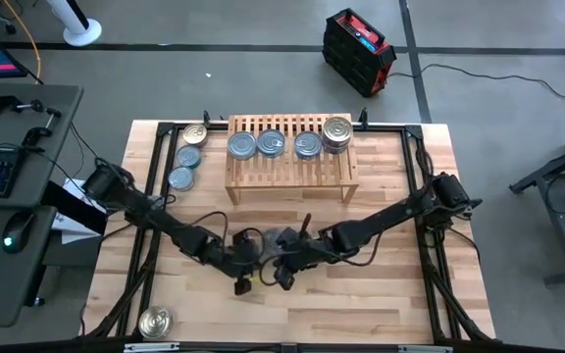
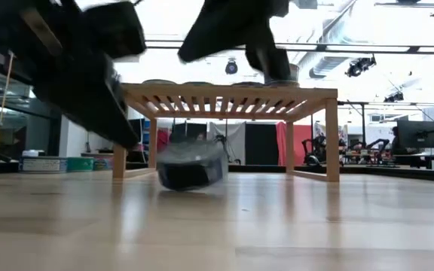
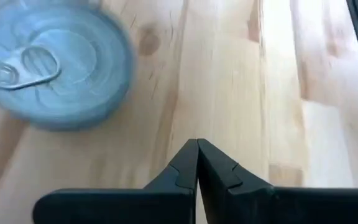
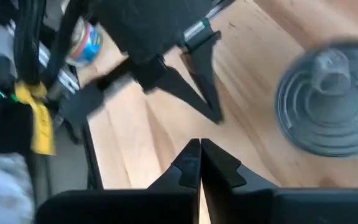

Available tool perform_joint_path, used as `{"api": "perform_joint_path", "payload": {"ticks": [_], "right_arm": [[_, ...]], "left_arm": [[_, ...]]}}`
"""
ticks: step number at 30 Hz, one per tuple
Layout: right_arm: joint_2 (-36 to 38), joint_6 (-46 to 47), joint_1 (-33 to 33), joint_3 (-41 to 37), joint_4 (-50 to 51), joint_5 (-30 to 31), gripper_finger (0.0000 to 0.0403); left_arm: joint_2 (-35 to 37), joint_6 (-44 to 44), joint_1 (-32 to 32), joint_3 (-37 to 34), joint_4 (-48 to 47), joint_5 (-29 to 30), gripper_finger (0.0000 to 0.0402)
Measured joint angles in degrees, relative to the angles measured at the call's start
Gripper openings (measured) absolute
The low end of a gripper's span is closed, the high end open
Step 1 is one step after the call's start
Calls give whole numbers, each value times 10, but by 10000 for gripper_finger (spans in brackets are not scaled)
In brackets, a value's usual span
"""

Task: Stack canned seafood by type on shelf
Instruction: Stack the blue tuna can on the blue tuna can on the shelf

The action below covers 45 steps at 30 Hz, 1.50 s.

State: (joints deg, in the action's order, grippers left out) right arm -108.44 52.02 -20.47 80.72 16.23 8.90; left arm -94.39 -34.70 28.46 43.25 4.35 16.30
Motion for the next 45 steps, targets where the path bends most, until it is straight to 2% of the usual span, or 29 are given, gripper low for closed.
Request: {"api": "perform_joint_path", "payload": {"ticks": [3, 7, 10, 13, 16, 18, 25, 29, 36, 40, 45], "right_arm": [[0, -65, -8, 82, 119, 43, 0], [1, -100, -7, 161, 250, 98, 0], [2, -100, -5, 176, 323, 116, 0], [2, -79, -5, 136, 356, 123, 0], [1, -42, 1, 64, 335, 71, 0], [1, -16, 6, 6, 279, 44, 0], [0, 74, 29, -128, 56, 36, 0], [0, 87, 44, -147, 19, 56, 0], [0, 78, 72, -150, 18, 71, 0], [0, 71, 88, -150, 18, 75, 0], [0, 60, 94, -150, 2, 72, 0]], "left_arm": [[67, 19, 3, -1, -57, 8, 0], [146, 52, -3, -2, -122, 66, 0], [166, 83, -27, -2, -119, 83, 0], [153, 114, -62, -2, -97, 68, 0], [122, 140, -97, -2, -71, 39, 0], [98, 146, -116, -2, -51, 33, 0], [31, 152, -131, -2, -32, 13, 0], [-2, 152, -130, -2, -24, 0, 0], [-17, 144, -130, -1, -11, 1, 0], [-27, 96, -122, 0, -2, 5, 0], [-63, 40, -84, 0, 68, 9, 0]]}}
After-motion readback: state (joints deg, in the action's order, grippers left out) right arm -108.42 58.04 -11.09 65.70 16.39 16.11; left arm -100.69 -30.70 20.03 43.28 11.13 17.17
